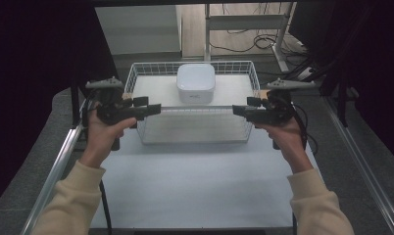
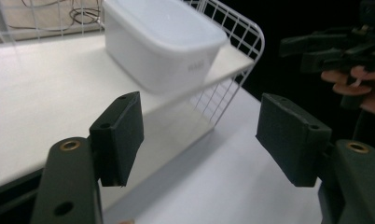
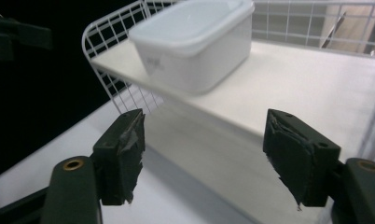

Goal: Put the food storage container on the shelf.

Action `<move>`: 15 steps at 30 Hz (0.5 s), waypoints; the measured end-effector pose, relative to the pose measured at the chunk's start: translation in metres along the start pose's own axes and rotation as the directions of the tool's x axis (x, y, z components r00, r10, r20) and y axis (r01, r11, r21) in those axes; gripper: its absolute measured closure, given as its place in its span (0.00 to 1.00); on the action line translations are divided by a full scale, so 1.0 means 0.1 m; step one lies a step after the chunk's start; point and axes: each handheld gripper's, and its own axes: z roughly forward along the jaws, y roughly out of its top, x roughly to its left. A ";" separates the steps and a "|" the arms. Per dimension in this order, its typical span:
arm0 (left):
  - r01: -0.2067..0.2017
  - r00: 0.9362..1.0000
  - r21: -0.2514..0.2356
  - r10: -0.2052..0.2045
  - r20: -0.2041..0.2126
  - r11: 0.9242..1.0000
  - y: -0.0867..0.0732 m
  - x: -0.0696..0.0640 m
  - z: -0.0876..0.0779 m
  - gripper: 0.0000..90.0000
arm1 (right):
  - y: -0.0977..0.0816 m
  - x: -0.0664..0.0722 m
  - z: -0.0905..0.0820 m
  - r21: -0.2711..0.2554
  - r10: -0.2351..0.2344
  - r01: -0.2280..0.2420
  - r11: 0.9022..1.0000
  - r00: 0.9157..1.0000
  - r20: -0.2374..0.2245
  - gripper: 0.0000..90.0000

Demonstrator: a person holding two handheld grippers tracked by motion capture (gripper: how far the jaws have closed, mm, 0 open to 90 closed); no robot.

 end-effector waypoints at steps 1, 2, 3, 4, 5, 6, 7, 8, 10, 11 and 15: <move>-0.007 1.000 0.002 0.007 -0.004 1.000 -0.06 -0.01 -0.02 0.33 | -0.06 0.03 -0.03 -0.004 -0.011 0.011 1.000 1.000 0.007 0.32; -0.015 1.000 0.004 0.015 -0.010 1.000 -0.13 -0.03 -0.04 0.31 | -0.16 0.07 -0.09 -0.007 -0.018 0.018 1.000 1.000 0.015 0.30; -0.021 1.000 0.010 0.021 -0.018 1.000 -0.21 -0.04 -0.06 0.31 | -0.16 0.07 -0.09 -0.007 -0.018 0.018 1.000 1.000 0.015 0.30; -0.030 0.999 0.012 0.030 -0.026 0.999 -0.29 -0.06 -0.07 0.28 | -0.29 0.12 -0.14 -0.012 -0.024 0.024 1.000 1.000 0.011 0.29; -0.037 0.999 0.013 0.037 -0.030 0.999 -0.37 -0.07 -0.09 0.28 | -0.29 0.12 -0.14 -0.012 -0.024 0.024 1.000 1.000 0.011 0.29; -0.036 0.999 0.016 0.037 -0.033 0.999 -0.45 -0.08 -0.10 0.27 | -0.36 0.15 -0.16 -0.010 -0.032 0.032 0.999 0.999 0.006 0.28; -0.034 0.999 0.019 0.034 -0.037 0.999 -0.53 -0.09 -0.11 0.26 | -0.44 0.18 -0.18 -0.007 -0.039 0.039 0.999 0.999 0.001 0.27; -0.023 0.999 0.018 0.023 -0.042 1.000 -0.62 -0.09 -0.11 0.25 | -0.51 0.20 -0.20 -0.008 -0.039 0.039 0.999 0.999 -0.010 0.26; -0.009 0.999 0.032 0.011 -0.050 0.999 -0.75 -0.08 -0.10 0.24 | -0.68 0.24 -0.24 -0.013 -0.031 0.030 0.999 0.999 -0.032 0.25; -0.001 0.998 0.044 0.004 -0.057 0.999 -0.83 -0.08 -0.09 0.23 | -0.74 0.26 -0.25 -0.013 -0.031 0.031 0.999 0.999 -0.031 0.25; 0.031 0.997 0.041 -0.028 -0.075 0.999 -1.06 -0.04 -0.10 0.23 | -1.05 0.33 -0.25 0.028 -0.047 0.047 0.999 0.999 -0.014 0.23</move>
